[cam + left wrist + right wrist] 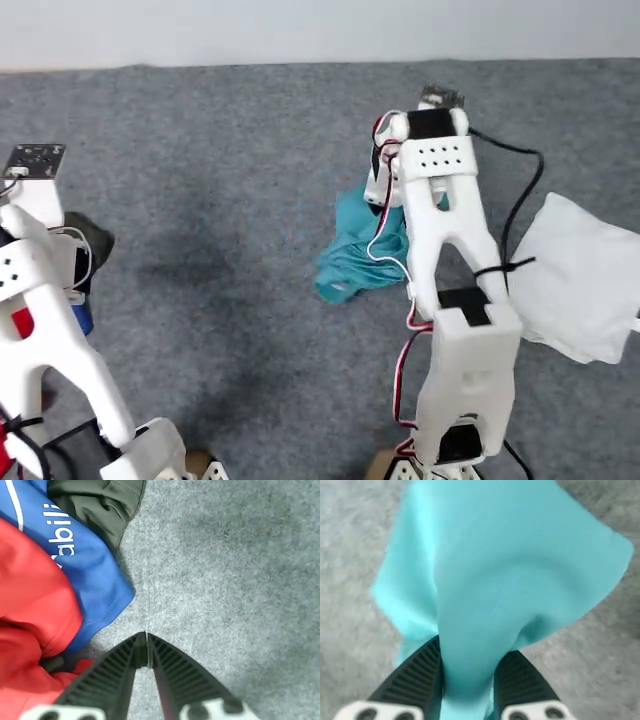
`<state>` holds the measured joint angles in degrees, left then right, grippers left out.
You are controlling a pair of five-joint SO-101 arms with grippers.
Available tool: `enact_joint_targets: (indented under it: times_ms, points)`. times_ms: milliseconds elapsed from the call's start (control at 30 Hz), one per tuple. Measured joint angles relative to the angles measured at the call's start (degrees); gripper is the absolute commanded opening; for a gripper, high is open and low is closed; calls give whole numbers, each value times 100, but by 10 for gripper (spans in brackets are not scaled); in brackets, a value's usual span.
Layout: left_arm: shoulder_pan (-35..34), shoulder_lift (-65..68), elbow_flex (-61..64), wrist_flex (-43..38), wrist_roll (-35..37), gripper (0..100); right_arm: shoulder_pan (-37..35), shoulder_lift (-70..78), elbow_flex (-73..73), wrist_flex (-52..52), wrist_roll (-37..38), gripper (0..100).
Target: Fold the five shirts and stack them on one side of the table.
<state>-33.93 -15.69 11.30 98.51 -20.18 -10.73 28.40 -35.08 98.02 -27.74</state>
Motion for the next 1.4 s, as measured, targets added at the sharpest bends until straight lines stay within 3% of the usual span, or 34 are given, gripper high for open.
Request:
enact_joint_targets:
  times_ms: [167, 433, 867, 1167, 1400]
  points:
    - [0, 0, 0, 0, 0, 6, 264, -730, 0, 246, 536, 8]
    - [0, 0, 0, 0, 0, 6, 1495, -1521, 0, 246, 1451, 8]
    - [0, 0, 0, 0, 0, 6, 3103, -1116, 0, 246, 2382, 8]
    - [0, 0, 0, 0, 0, 6, 3692, -677, 0, 123, 2699, 8]
    - [0, 0, 0, 0, 0, 6, 3763, -598, 0, -123, 2910, 8]
